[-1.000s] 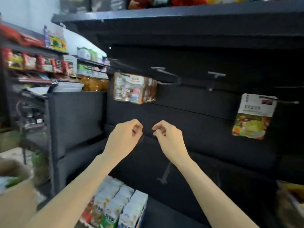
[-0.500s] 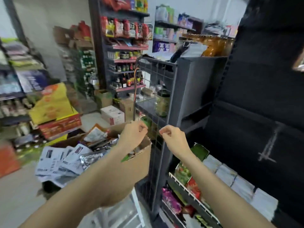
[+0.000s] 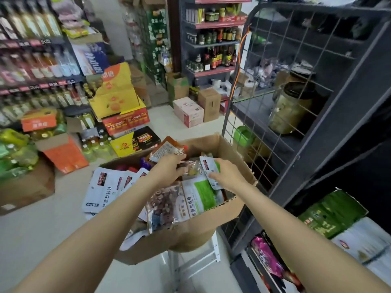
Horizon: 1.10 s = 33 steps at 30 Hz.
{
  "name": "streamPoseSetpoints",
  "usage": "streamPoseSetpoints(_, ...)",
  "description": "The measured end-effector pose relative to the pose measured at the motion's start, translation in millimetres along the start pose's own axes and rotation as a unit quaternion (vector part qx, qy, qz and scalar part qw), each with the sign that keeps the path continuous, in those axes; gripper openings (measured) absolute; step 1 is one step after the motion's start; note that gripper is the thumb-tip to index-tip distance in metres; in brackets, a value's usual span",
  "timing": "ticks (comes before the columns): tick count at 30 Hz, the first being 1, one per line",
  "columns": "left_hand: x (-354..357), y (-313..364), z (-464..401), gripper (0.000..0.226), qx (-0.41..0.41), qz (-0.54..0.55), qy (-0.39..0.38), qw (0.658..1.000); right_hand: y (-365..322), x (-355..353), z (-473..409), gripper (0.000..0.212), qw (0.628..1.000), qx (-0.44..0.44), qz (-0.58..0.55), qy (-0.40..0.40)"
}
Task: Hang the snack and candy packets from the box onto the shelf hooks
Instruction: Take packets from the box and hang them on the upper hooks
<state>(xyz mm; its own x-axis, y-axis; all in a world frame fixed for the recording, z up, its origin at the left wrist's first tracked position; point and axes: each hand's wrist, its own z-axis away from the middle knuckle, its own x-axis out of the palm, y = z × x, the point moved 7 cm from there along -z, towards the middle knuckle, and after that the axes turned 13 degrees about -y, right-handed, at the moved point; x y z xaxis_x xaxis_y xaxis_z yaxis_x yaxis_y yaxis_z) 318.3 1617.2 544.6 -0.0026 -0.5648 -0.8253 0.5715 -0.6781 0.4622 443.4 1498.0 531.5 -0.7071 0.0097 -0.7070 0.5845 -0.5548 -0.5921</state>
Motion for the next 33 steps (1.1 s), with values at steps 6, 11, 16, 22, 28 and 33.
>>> streamPoseSetpoints(6,-8,-12,-12,0.033,0.023,-0.007,-0.010,1.000,4,27,-43,0.063,0.991,0.032,0.100,-0.080)
streamPoseSetpoints(11,-6,-9,-25,0.030,0.055,-0.020,-0.031,0.998,-3,19,-56,0.019,0.983,0.037,0.173,-0.056)
streamPoseSetpoints(16,-4,-25,-35,0.042,0.026,0.030,-0.037,0.999,0,-13,-49,0.021,0.991,0.039,0.126,0.027)
streamPoseSetpoints(22,-13,-29,-36,0.015,0.017,0.077,-0.032,0.996,-12,-47,-24,0.032,0.995,-0.043,0.051,0.076)
streamPoseSetpoints(28,-63,-14,-8,0.022,-0.008,0.094,0.179,0.979,-33,-74,-8,0.035,0.983,-0.087,0.069,0.147)
streamPoseSetpoints(33,-105,30,32,0.018,0.034,0.103,0.278,0.954,-54,-103,26,0.028,0.967,-0.106,0.060,0.225)
